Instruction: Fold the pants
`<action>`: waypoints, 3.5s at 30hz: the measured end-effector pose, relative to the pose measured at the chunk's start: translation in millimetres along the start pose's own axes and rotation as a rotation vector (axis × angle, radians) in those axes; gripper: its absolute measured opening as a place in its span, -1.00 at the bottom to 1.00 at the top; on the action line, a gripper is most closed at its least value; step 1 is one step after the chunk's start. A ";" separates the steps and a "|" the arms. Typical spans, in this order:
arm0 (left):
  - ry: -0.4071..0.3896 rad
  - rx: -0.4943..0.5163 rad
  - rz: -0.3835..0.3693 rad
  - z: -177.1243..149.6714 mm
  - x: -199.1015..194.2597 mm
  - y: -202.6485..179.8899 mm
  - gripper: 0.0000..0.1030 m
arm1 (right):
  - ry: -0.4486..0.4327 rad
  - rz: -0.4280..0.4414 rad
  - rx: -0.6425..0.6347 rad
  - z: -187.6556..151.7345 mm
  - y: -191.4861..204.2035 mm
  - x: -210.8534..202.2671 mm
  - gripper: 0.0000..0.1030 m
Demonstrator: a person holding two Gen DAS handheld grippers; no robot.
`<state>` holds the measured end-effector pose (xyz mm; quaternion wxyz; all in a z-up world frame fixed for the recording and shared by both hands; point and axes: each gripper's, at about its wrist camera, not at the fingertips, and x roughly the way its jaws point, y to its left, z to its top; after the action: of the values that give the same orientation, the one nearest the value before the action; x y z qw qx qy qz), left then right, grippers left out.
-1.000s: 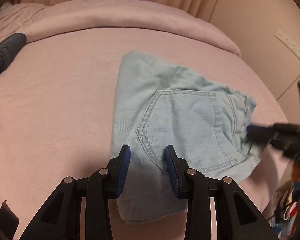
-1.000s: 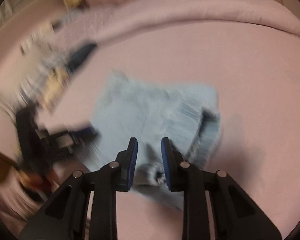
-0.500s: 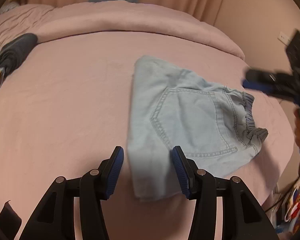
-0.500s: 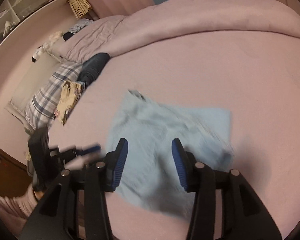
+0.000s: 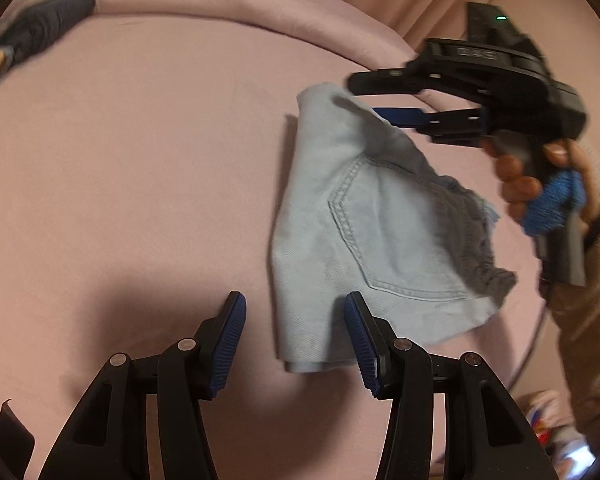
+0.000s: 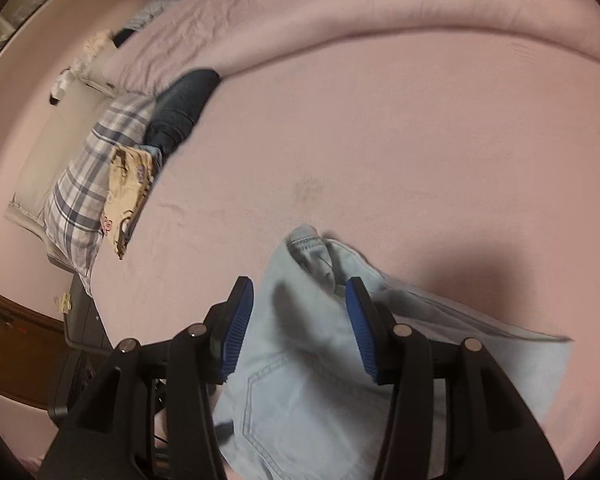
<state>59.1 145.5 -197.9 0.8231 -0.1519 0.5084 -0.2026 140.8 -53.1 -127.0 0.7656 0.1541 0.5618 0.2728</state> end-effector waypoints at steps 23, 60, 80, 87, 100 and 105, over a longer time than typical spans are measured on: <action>-0.056 -0.015 0.042 -9.2 -36.0 14.7 -0.44 | -0.087 -0.177 -0.112 -9.5 5.1 -27.3 -0.34; -0.031 0.259 0.181 38.8 12.1 -42.3 -0.25 | -0.291 -0.310 -0.040 -150.3 -60.9 -110.0 -0.28; 0.008 0.074 0.118 6.9 3.1 -15.6 0.14 | -0.267 -0.087 0.216 -159.1 -95.0 -89.1 -0.10; -0.004 0.068 0.086 4.1 -10.6 -24.2 0.14 | -0.266 -0.049 0.271 -185.7 -98.2 -97.3 0.03; 0.013 -0.007 0.005 13.2 -9.9 -20.2 0.41 | -0.186 -0.004 0.307 -187.2 -100.3 -87.7 0.23; 0.029 -0.073 -0.061 14.2 -11.1 -11.4 0.41 | -0.150 0.003 0.324 -193.4 -98.5 -91.6 0.24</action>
<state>65.3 141.6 -177.9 0.8030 -0.1943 0.5224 -0.2111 -37.8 -200.1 -171.5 0.7699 0.2964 0.5397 0.1677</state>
